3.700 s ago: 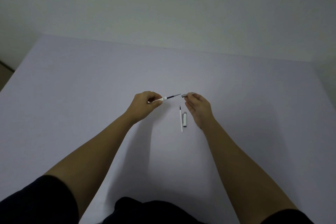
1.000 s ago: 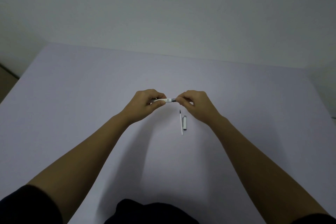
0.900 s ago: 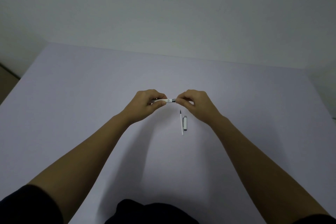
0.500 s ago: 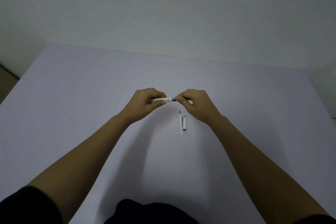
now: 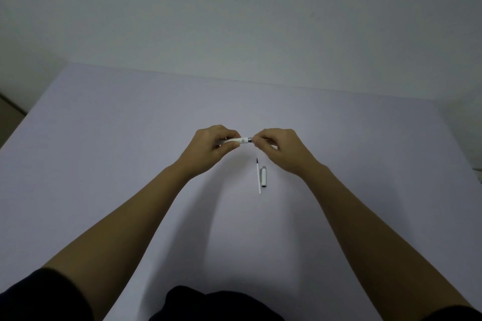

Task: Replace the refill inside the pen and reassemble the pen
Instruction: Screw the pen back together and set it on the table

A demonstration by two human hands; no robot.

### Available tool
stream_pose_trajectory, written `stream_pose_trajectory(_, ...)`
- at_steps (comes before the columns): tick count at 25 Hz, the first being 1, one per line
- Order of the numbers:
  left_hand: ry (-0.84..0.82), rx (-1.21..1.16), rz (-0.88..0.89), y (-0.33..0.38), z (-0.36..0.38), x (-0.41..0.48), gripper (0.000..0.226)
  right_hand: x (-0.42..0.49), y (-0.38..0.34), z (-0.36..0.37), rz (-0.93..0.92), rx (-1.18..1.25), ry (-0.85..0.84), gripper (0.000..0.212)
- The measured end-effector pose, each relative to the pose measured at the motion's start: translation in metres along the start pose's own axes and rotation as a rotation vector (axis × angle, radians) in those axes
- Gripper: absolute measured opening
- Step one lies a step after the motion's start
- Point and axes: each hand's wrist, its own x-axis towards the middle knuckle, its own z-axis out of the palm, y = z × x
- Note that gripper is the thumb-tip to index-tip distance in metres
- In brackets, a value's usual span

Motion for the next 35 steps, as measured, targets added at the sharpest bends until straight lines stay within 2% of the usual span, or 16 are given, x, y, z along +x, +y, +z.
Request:
stream_pose_trajectory(3,0.008,0.006,-0.001,0.001,-0.001,0.001,0.013,-0.002,-0.001,0.0,0.002,0.069,0.0,0.03)
stream_pose_trajectory(6,0.009,0.0,0.01,0.001,-0.001,0.001,0.013,-0.001,0.002,-0.002,0.009,0.022,0.001,0.006)
stream_pose_trajectory(11,0.007,0.004,0.002,0.001,-0.002,0.0,0.014,-0.001,0.001,-0.002,-0.063,-0.014,0.056,0.025)
stream_pose_trajectory(14,0.009,0.003,0.006,0.002,-0.002,0.0,0.013,-0.002,0.001,0.0,-0.074,-0.028,0.08,0.013)
stream_pose_trajectory(17,0.017,0.005,0.006,0.001,-0.002,-0.001,0.014,-0.002,0.0,0.001,-0.096,-0.06,0.103,0.024)
stream_pose_trajectory(19,0.023,0.0,0.01,0.002,-0.002,-0.001,0.014,-0.002,0.0,0.001,-0.114,-0.076,0.112,0.014)
stream_pose_trajectory(23,0.021,0.001,0.017,0.004,-0.002,-0.002,0.014,-0.003,-0.003,-0.001,-0.127,-0.095,0.135,0.02)
stream_pose_trajectory(26,0.022,-0.001,0.032,0.006,-0.002,-0.003,0.014,-0.003,-0.004,-0.003,-0.172,-0.134,0.136,0.015)
stream_pose_trajectory(30,0.026,-0.009,0.028,0.007,-0.001,-0.004,0.015,-0.004,-0.007,-0.005,-0.198,-0.136,0.167,0.018)
stream_pose_trajectory(32,0.023,-0.017,0.028,0.008,-0.002,-0.005,0.015,-0.003,-0.008,-0.005,-0.232,-0.151,0.165,0.011)
stream_pose_trajectory(35,0.02,-0.029,0.022,0.008,-0.002,-0.006,0.016,-0.002,-0.011,-0.007,-0.227,-0.166,0.159,0.014)
